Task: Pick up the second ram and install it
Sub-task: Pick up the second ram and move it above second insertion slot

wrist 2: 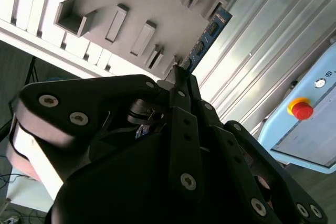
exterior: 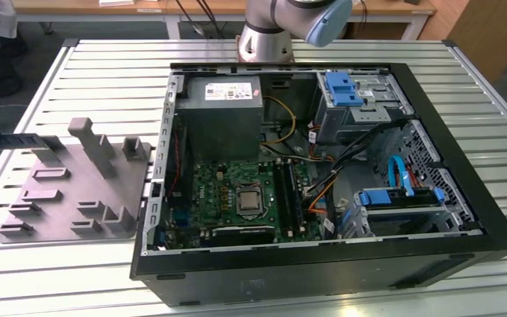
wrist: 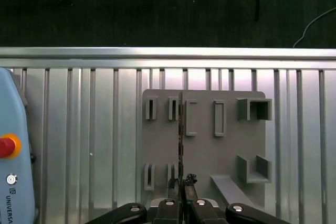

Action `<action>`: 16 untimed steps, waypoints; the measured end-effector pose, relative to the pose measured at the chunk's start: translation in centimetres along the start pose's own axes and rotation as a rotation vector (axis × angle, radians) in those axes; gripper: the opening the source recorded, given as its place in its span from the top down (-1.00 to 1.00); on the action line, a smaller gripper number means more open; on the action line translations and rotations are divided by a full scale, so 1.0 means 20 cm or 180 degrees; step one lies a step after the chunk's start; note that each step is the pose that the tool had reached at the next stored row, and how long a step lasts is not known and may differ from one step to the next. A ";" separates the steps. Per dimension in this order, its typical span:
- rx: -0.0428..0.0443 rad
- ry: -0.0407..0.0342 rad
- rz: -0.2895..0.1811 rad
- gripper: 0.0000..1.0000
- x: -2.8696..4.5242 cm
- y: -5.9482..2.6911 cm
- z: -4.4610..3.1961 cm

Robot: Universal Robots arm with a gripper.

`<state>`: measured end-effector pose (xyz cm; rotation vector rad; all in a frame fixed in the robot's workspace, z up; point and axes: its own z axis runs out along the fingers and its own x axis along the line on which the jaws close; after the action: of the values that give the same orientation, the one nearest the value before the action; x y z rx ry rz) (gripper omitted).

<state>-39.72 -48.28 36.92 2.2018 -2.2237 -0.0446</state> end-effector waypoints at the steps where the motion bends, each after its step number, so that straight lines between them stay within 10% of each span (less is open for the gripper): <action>1: 0.0000 0.0000 0.0000 0.73 0.000 0.000 -0.011; 16: 0.0000 0.0000 0.0000 0.73 -0.002 0.005 -0.174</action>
<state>-39.72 -48.28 40.41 2.2018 -2.2237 -0.0448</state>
